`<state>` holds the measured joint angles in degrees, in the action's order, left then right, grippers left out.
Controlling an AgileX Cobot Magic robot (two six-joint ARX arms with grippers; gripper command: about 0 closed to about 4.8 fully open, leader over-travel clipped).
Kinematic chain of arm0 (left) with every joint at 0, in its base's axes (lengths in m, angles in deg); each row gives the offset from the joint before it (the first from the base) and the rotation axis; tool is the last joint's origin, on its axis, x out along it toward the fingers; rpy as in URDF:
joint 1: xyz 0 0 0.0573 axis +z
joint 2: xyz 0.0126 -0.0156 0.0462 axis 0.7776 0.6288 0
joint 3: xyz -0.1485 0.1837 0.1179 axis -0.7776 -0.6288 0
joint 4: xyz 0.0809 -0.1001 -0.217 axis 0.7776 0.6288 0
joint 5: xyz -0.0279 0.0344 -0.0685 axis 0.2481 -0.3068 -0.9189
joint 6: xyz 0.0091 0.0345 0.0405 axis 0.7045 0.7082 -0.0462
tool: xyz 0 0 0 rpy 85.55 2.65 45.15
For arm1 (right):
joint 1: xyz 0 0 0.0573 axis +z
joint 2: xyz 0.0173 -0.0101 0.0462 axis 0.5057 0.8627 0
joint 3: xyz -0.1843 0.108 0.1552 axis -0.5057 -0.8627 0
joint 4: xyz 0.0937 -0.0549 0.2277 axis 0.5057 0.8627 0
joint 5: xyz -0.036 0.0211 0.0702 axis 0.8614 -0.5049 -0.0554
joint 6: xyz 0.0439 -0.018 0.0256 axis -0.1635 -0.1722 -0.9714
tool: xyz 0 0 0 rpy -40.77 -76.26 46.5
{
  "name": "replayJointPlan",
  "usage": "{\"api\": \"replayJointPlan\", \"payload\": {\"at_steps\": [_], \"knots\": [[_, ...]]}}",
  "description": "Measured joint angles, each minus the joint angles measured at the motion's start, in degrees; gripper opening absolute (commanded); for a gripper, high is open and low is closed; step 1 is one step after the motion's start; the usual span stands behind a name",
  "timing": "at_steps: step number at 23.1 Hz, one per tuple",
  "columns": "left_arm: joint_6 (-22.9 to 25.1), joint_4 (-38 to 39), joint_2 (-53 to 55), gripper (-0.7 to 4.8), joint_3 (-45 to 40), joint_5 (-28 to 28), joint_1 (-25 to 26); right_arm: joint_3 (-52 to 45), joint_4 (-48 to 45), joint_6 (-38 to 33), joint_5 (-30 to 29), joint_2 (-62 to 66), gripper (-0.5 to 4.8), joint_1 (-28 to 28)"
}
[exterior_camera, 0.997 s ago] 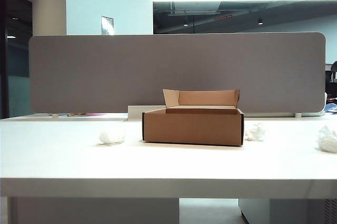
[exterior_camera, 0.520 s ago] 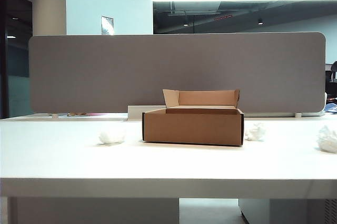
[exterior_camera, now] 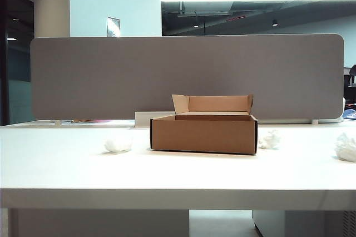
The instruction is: Pick up all the paper balls on the table and put them in the paper box.
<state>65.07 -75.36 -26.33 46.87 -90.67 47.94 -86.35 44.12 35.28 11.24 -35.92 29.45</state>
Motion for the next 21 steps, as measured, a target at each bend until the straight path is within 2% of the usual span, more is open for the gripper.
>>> {"api": "replayJointPlan", "payload": {"at_steps": [4, 9, 12, 15, 21], "knots": [[-0.2, -0.8, 0.0, -0.05, 0.1, 0.0, 0.0, 0.0, 0.0, -1.0, -2.7, 0.0, -0.05, 0.0], [-5.0, -0.9, 0.0, -0.05, 2.3, -0.1, 0.0, 0.0, -1.2, -5.7, -4.2, 0.0, -0.05, 0.1], [-5.9, -0.8, 0.0, -0.05, 3.5, -0.5, 0.0, 0.3, -1.8, -7.2, -4.2, 0.0, -0.05, 0.1], [-6.1, -0.8, 0.0, -0.05, 5.3, -4.5, 0.0, 3.2, -1.6, -7.7, -4.3, 0.1, -0.05, 0.1], [-6.2, -0.8, 3.9, -0.05, 9.6, -6.5, 0.0, 10.4, -0.1, -7.8, -2.4, 2.1, -0.05, 0.1]]}}
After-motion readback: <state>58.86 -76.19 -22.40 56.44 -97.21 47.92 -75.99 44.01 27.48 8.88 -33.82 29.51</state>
